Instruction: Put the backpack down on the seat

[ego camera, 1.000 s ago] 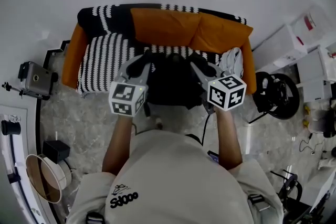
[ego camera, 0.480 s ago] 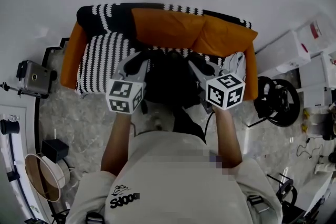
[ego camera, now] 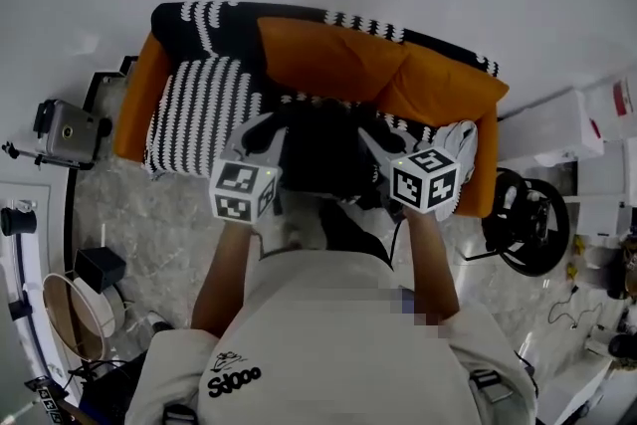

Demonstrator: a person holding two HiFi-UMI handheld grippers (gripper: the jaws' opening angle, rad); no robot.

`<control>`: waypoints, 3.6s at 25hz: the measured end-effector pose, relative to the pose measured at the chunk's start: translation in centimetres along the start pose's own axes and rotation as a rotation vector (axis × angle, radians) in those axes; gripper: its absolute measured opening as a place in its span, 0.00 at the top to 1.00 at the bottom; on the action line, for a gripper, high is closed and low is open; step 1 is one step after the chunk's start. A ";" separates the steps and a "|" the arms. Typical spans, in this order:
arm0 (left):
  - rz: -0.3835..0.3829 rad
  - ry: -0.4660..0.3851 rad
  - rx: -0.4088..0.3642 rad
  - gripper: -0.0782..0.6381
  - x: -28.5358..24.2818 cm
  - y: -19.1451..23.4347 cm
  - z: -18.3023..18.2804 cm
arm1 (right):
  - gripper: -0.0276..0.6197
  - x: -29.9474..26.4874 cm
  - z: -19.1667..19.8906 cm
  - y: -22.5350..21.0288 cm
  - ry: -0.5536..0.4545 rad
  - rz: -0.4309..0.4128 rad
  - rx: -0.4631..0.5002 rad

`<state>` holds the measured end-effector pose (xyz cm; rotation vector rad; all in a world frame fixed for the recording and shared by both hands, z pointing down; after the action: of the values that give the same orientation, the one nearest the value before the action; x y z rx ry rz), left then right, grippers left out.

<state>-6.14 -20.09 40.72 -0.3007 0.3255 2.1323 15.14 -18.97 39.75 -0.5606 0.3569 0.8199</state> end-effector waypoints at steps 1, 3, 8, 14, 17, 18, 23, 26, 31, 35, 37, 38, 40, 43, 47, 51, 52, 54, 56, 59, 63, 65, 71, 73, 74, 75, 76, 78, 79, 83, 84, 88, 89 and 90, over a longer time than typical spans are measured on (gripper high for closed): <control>-0.009 0.011 0.010 0.82 -0.8 0.4 0.1 | 0.95 -0.7 -0.2 -0.6 0.012 -0.007 0.001; -0.025 0.031 0.025 0.82 -2.5 1.0 0.2 | 0.95 -1.9 -0.6 -2.0 0.034 -0.019 0.001; -0.064 0.082 0.051 0.82 -6.6 2.5 0.7 | 0.95 -4.7 -1.3 -5.7 0.082 -0.054 -0.013; -0.103 0.127 0.069 0.82 -11.6 4.6 0.8 | 0.95 -8.3 -2.3 -10.0 0.128 -0.090 -0.036; -0.133 0.135 0.098 0.82 -13.6 5.9 0.9 | 0.95 -9.9 -2.5 -11.7 0.150 -0.113 -0.042; -0.143 0.136 0.107 0.82 -14.3 6.3 1.0 | 0.95 -10.5 -2.6 -12.2 0.157 -0.123 -0.042; -0.195 0.151 0.130 0.82 -17.0 8.9 0.8 | 0.95 -13.5 -3.6 -14.1 0.188 -0.180 -0.047; -0.223 0.166 0.143 0.82 -18.5 10.2 0.9 | 0.95 -15.3 -3.9 -15.0 0.206 -0.208 -0.048; -0.267 0.193 0.158 0.82 -21.0 12.3 1.3 | 0.95 -18.3 -4.4 -16.8 0.231 -0.252 -0.061; -0.289 0.209 0.172 0.82 -22.8 13.8 1.7 | 0.95 -20.3 -4.5 -18.0 0.252 -0.272 -0.067; -0.300 0.207 0.173 0.82 -23.3 14.2 1.9 | 0.95 -20.9 -4.3 -18.6 0.259 -0.279 -0.074; -0.305 0.203 0.174 0.82 -23.7 14.5 2.0 | 0.95 -21.2 -4.3 -18.9 0.261 -0.280 -0.076; -0.315 0.193 0.174 0.82 -24.4 14.8 2.1 | 0.95 -21.6 -4.1 -19.6 0.266 -0.280 -0.079; -0.323 0.189 0.176 0.81 -25.5 14.9 2.8 | 0.95 -22.4 -3.4 -20.9 0.280 -0.273 -0.105; -0.331 0.179 0.225 0.81 -25.8 15.8 4.2 | 0.94 -23.6 -2.7 -22.3 0.305 -0.238 -0.142; -0.380 0.211 0.303 0.81 -25.2 16.7 7.2 | 0.91 -24.9 -1.9 -22.9 0.331 -0.239 -0.160; -0.393 0.222 0.317 0.81 -25.2 16.8 8.1 | 0.90 -25.1 -1.6 -23.0 0.336 -0.244 -0.166; -0.417 0.244 0.344 0.81 -25.1 16.9 10.1 | 0.88 -25.7 -0.9 -23.2 0.344 -0.256 -0.179; -0.438 0.270 0.361 0.81 -25.1 17.0 12.0 | 0.87 -26.3 -0.1 -23.3 0.354 -0.265 -0.190; -0.450 0.319 0.375 0.81 -25.2 17.1 14.5 | 0.85 -27.3 1.1 -23.2 0.373 -0.265 -0.204; -0.445 0.381 0.398 0.81 -25.8 17.6 17.8 | 0.84 -29.1 2.2 -22.9 0.395 -0.267 -0.221; -0.445 0.407 0.410 0.81 -26.0 17.9 19.3 | 0.84 -30.1 3.0 -22.5 0.417 -0.273 -0.244; -0.457 0.443 0.462 0.81 -27.3 18.0 23.1 | 0.84 -32.5 5.5 -22.1 0.454 -0.266 -0.291; -0.460 0.446 0.476 0.81 -27.6 18.2 24.2 | 0.83 -33.0 6.1 -21.7 0.457 -0.260 -0.289; -0.459 0.441 0.485 0.81 -27.7 18.3 24.7 | 0.82 -33.3 6.4 -21.4 0.459 -0.261 -0.289; -0.456 0.429 0.496 0.81 -27.9 18.4 25.0 | 0.82 -33.5 6.7 -21.3 0.461 -0.263 -0.290; -0.451 0.414 0.507 0.81 -28.1 18.4 25.2 | 0.81 -33.6 6.9 -21.2 0.464 -0.264 -0.292; -0.446 0.389 0.524 0.81 -28.3 18.4 25.5 | 0.80 -33.8 7.4 -21.1 0.465 -0.262 -0.298; -0.447 0.380 0.530 0.81 -28.4 18.5 25.8 | 0.80 -33.9 7.6 -21.0 0.465 -0.262 -0.300; -0.437 0.365 0.549 0.79 -29.0 19.2 27.0 | 0.76 -35.2 8.0 -20.6 0.457 -0.268 -0.323; -0.427 0.367 0.549 0.77 -29.2 19.4 27.2 | 0.75 -35.6 8.0 -20.4 0.451 -0.267 -0.332; -0.405 0.368 0.547 0.70 -29.5 19.6 28.2 | 0.70 -36.0 8.2 -20.2 0.427 -0.249 -0.371; -0.404 0.368 0.548 0.69 -29.4 19.7 28.4 | 0.68 -36.1 8.3 -20.3 0.421 -0.243 -0.367; -0.404 0.368 0.549 0.67 -29.2 19.9 28.6 | 0.67 -36.1 8.3 -20.2 0.417 -0.238 -0.358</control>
<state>-9.53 -43.45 79.52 -0.3947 0.9562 1.5123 8.41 -46.27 71.19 -1.0948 0.5157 0.5330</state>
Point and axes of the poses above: the fingertips, and each gripper's own axes: x backward along the fingers, y to its left, z out of its underside, the point moved 6 cm from there along x, backward along the fingers
